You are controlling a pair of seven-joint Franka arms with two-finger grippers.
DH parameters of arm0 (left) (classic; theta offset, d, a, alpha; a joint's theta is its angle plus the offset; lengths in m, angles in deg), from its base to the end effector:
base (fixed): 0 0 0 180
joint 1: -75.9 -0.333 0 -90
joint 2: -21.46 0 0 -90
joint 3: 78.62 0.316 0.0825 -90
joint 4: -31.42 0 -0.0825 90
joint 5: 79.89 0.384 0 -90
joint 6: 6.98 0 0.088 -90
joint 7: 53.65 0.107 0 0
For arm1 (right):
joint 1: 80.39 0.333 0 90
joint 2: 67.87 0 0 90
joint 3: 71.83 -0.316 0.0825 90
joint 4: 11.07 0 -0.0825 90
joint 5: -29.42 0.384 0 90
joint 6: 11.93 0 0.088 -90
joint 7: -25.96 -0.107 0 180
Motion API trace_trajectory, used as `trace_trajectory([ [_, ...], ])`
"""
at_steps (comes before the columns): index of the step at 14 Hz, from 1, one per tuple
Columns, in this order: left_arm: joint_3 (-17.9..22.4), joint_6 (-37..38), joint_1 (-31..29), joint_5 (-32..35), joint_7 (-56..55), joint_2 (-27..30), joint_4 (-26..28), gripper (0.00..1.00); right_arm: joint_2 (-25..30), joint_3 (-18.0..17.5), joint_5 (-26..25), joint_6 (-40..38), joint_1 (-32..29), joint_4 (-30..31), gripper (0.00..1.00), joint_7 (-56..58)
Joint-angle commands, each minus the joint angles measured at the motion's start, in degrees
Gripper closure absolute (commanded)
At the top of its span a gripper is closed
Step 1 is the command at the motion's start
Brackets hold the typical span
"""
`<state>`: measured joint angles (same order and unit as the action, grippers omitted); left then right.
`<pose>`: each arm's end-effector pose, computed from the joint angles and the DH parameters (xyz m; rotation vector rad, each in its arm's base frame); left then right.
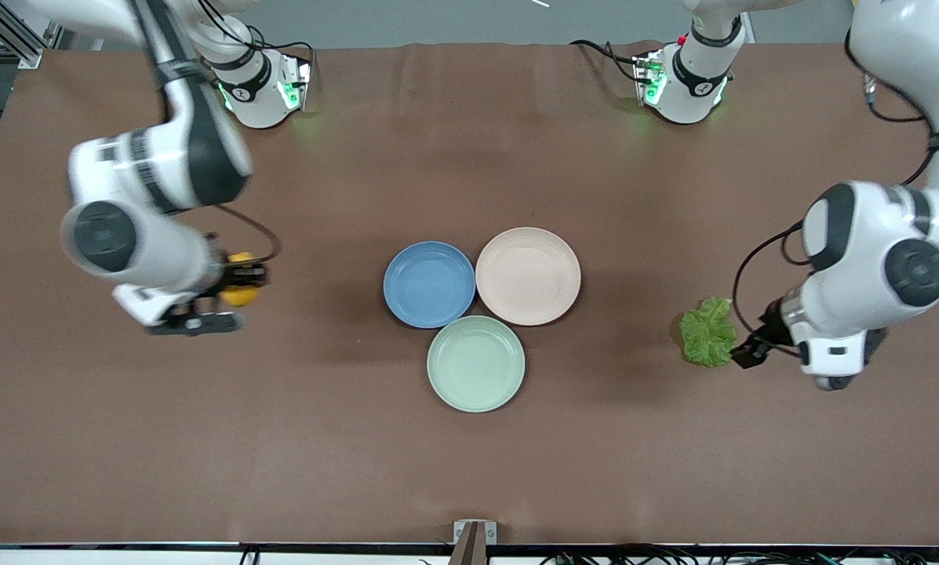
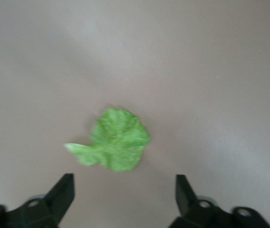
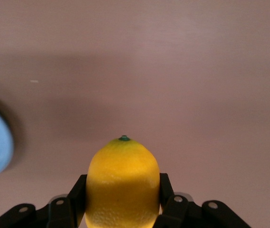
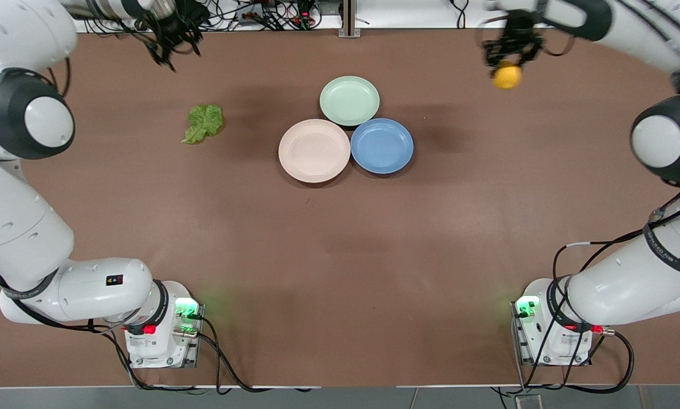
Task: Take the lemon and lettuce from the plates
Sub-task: 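Carry the lemon off the plates while the left gripper carries the lettuce away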
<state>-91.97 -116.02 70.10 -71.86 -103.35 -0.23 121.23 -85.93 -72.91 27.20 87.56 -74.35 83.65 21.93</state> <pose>0.6614 -0.0586 0.4271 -2.8976 -1.0615 0.0091 0.6192 0.0728 0.4109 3.0664 0.0990 -0.3509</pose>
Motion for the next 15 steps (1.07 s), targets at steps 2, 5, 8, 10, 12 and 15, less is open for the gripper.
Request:
trace_trajectory([
  [2, 0.3, 11.1, -1.2, 3.1, 13.7, 8.3, -2.5, 0.00, -0.7, -1.6, -0.7, 8.8, -11.7, 5.8, 0.80, 10.7],
  [5, -0.2, 15.9, -2.3, 2.2, 28.9, 15.3, -2.5, 0.00, -0.7, -1.5, -0.8, 18.4, -14.3, 14.0, 0.80, 10.5],
  [8, -1.1, 20.6, -2.3, 0.6, 31.7, 18.9, -2.5, 0.00, -1.2, -1.5, -0.8, 31.5, -15.9, 22.3, 0.80, 10.3],
  [10, -0.6, 22.2, -2.4, -3.4, 32.5, 20.5, -2.6, 0.00, -2.2, -1.5, -0.7, 37.7, -16.1, 25.9, 0.80, 10.2],
  [12, -0.5, 22.2, -2.9, -4.0, 37.5, 22.1, -2.7, 0.00, -3.9, -1.5, -0.7, 43.7, -16.4, 28.1, 0.79, 10.0],
  [15, 0.9, 22.2, -1.3, -4.2, 40.5, 24.7, -1.4, 0.00, -5.7, -1.5, -0.7, 44.2, -16.9, 28.1, 0.78, 9.8],
])
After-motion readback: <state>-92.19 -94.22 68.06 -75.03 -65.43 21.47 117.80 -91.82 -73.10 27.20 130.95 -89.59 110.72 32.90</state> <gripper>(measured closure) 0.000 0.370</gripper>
